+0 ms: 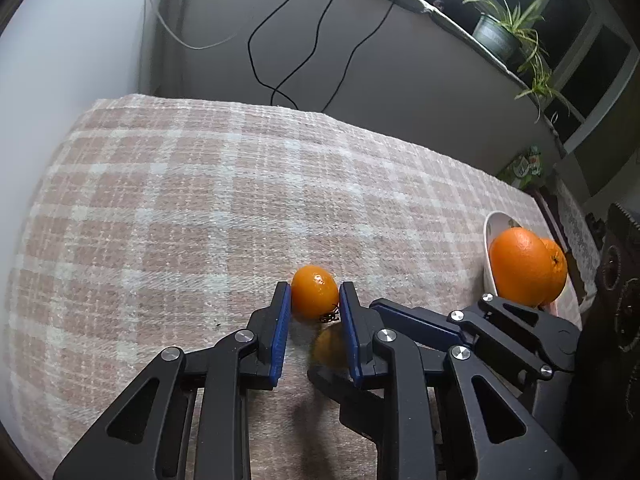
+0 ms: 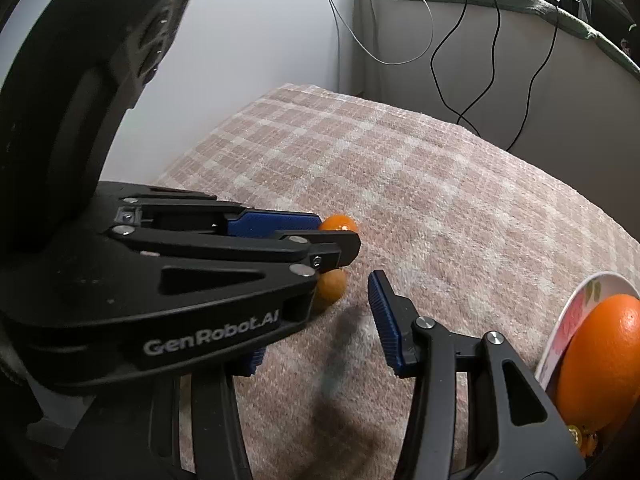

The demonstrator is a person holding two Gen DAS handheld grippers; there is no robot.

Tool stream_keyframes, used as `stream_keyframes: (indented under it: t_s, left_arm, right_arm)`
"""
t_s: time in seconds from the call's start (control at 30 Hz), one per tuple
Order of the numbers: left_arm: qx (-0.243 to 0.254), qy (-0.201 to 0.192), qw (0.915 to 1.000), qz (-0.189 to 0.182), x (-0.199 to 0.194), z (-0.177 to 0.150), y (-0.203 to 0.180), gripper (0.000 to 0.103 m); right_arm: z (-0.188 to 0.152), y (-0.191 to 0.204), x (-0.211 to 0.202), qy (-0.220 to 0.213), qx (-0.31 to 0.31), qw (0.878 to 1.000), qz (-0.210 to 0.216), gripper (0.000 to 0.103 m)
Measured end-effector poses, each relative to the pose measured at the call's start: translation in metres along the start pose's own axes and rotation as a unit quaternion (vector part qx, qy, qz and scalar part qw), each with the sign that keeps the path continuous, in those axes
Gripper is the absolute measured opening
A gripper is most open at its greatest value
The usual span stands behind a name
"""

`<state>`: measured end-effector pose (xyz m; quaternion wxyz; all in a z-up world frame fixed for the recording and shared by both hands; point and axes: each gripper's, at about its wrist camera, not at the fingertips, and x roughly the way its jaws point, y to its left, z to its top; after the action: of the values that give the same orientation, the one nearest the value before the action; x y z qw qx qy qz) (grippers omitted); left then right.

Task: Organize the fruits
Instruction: 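Grasp the small mandarin with the left tool while the right tool grasps the brown kiwi, then carry the small mandarin and kiwi over the plate with both tools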

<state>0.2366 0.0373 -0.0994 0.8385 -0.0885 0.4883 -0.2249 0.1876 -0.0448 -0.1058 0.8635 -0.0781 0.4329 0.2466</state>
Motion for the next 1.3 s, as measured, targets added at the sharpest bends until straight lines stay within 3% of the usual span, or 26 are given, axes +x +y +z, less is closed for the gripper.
stream_keyframes:
  t_s: [0.07,0.17,0.27,0.77,1.03,1.3]
  left_arm:
    - [-0.003,-0.003,1.0000,0.002,-0.002,0.001,0.003,0.023]
    - [-0.004,-0.005,1.0000,0.005,-0.002,0.001,0.006,0.023]
    - [-0.003,-0.007,0.9999,0.007,-0.003,0.000,0.007,0.022]
    - [-0.019,-0.033,0.9990,0.025,-0.027,-0.008,0.016,0.022]
    - [0.012,-0.065,0.9966,0.050,-0.058,-0.018,-0.006,0.022]
    - [0.037,-0.090,0.9942,0.045,-0.082,-0.029,-0.038,0.022]
  right_arm:
    - [0.000,0.000,0.002,0.002,0.001,1.000,0.000,0.048]
    - [0.000,0.001,0.006,0.009,-0.002,1.000,0.000,0.036]
    - [0.001,0.004,0.012,0.016,-0.007,1.000,-0.001,0.030]
    - [-0.003,0.003,-0.002,0.002,0.003,1.000,0.009,0.030]
    - [-0.015,0.005,-0.033,-0.019,0.001,1.000,0.017,0.030]
    - [-0.033,-0.008,-0.077,-0.044,0.022,0.998,0.033,0.030]
